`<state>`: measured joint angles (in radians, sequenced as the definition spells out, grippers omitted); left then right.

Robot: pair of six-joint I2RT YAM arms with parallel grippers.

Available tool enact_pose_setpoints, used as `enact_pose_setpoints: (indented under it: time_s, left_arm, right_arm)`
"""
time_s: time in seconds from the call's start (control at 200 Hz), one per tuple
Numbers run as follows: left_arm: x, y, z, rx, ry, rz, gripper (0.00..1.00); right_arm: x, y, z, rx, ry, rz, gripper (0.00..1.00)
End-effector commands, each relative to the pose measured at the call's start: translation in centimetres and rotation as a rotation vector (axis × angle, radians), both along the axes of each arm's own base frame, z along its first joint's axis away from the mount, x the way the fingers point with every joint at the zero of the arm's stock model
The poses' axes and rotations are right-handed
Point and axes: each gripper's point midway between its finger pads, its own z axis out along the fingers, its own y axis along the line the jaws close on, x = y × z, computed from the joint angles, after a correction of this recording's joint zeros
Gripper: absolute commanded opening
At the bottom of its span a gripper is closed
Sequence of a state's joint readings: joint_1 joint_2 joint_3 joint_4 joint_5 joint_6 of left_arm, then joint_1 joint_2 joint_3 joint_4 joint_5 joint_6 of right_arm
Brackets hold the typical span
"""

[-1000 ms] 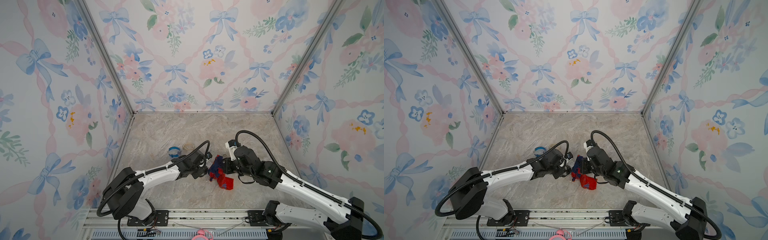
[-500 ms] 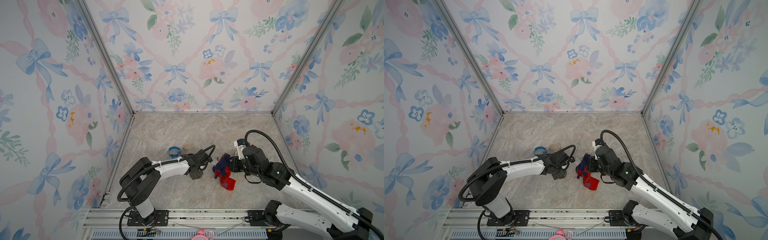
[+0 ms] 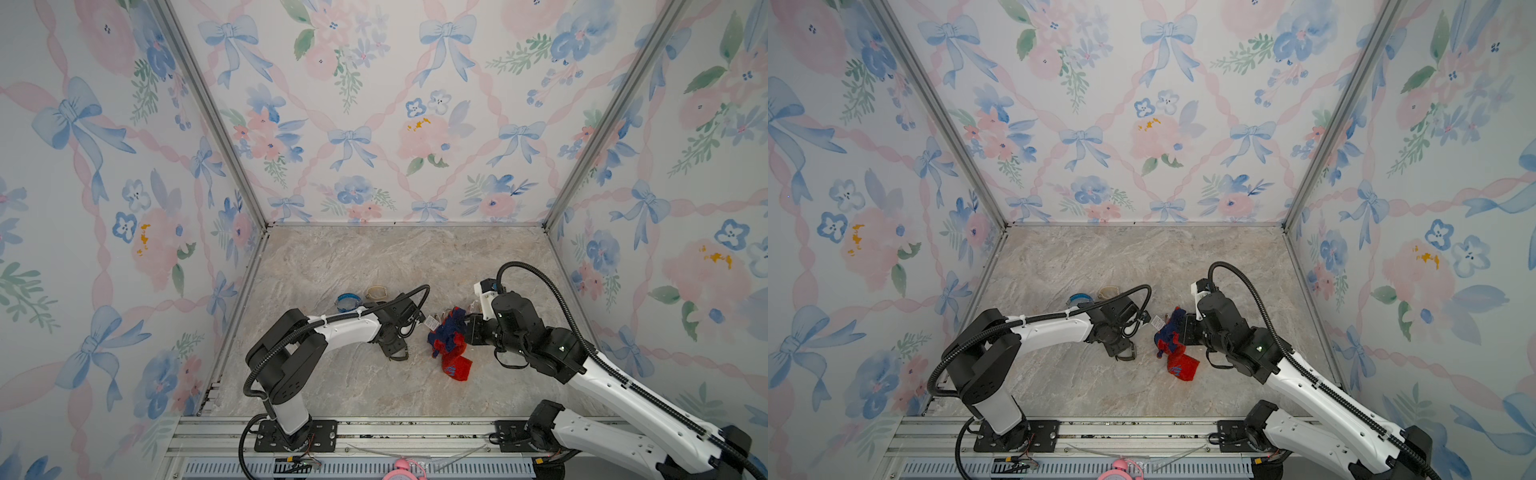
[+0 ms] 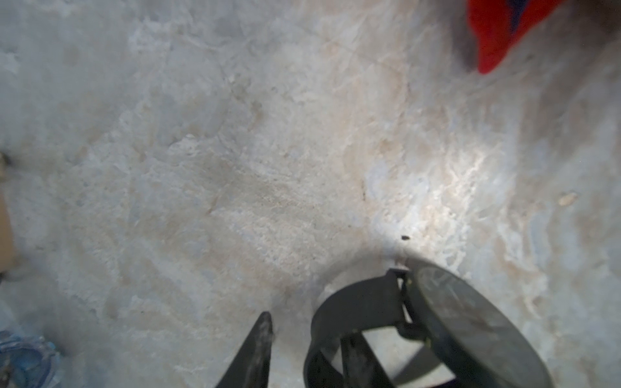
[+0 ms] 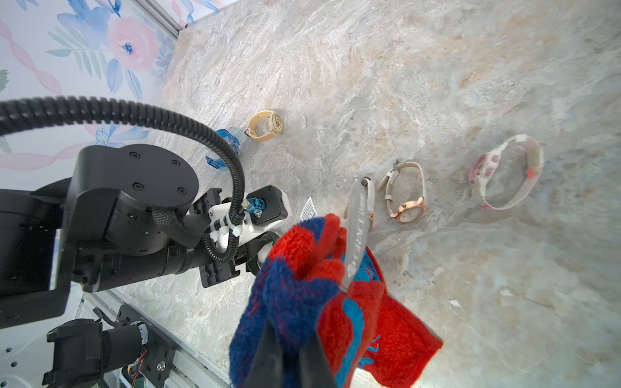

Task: Wipe the watch dial
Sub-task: Place the watch at the center of the board, then pick up the watch at the center of the board.

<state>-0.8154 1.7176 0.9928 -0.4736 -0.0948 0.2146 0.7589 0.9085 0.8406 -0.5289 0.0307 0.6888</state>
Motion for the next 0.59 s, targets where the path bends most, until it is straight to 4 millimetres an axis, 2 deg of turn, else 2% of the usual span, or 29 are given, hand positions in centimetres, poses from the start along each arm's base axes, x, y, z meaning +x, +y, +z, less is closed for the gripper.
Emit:
enact_pose_setpoints:
  time_s: [0.0,0.19,0.42,0.495,0.59]
  left_arm:
    - [-0.6,0.1,-0.1,0.004,0.040,-0.013,0.41]
    - [-0.3,-0.6,-0.7,0.027,0.041,-0.041,0.42]
    - [0.2,-1.5,-0.6,0.021,0.034,-0.065,0.41]
    - [0.2,-1.4,-0.9,0.029,0.040,-0.069,0.38]
    - [0.0,-1.1,-1.6,0.049,0.048,-0.073,0.28]
  right_arm:
    - [-0.1,-0.3,-0.4,0.003,0.007,-0.002,0.00]
    - [0.0,-0.5,-0.5,0.003,0.010,-0.005,0.00]
    - [0.0,-0.7,-1.1,0.005,0.023,-0.009,0.00]
    - [0.2,-0.7,-1.2,0.005,0.024,-0.011,0.00]
    - [0.2,-0.7,-1.3,0.006,0.026,-0.011,0.00]
